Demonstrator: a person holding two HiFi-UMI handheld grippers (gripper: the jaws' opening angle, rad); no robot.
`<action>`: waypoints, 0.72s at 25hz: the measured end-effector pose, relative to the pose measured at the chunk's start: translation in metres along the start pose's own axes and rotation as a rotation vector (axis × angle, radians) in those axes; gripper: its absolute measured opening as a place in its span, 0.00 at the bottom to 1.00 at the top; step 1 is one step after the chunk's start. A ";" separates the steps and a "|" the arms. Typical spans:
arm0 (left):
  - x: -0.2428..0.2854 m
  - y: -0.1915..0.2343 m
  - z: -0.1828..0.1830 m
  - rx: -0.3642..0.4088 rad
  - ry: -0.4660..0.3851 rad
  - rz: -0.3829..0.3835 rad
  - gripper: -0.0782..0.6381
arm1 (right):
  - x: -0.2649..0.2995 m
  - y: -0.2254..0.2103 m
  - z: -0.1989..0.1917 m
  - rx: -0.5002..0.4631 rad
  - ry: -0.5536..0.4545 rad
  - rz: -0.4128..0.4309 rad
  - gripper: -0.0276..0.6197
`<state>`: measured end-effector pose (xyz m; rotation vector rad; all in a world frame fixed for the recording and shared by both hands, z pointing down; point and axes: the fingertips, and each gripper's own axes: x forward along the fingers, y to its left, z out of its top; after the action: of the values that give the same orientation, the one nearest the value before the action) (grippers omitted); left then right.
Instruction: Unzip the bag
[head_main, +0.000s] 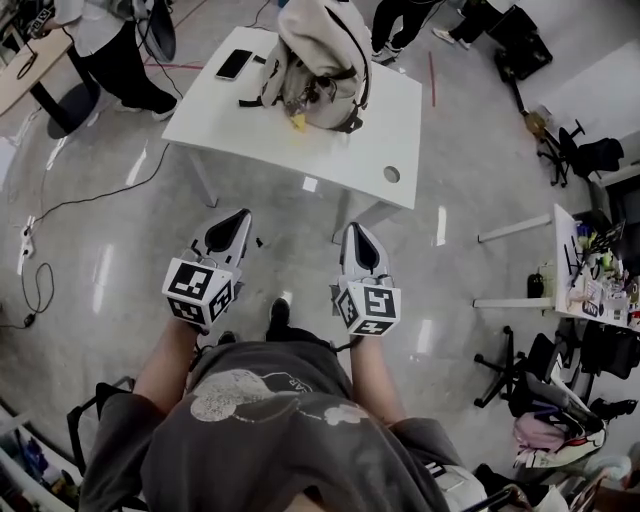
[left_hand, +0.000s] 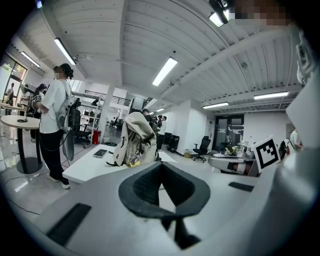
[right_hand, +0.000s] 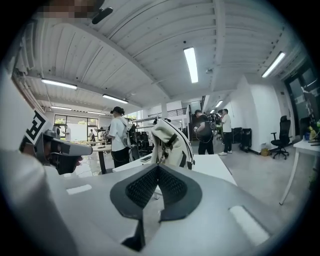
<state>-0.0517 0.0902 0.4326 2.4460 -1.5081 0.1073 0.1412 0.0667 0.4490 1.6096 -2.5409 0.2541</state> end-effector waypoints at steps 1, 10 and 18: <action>0.008 -0.001 0.001 0.001 -0.001 0.003 0.12 | 0.003 -0.007 0.000 0.004 0.000 0.000 0.04; 0.054 -0.018 0.008 0.018 0.003 0.034 0.12 | 0.020 -0.061 0.003 0.033 -0.008 0.017 0.04; 0.076 -0.023 0.009 0.035 0.012 0.058 0.12 | 0.043 -0.079 0.001 0.039 0.000 0.058 0.04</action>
<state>0.0025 0.0316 0.4353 2.4247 -1.5860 0.1605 0.1946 -0.0045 0.4623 1.5504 -2.6009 0.3108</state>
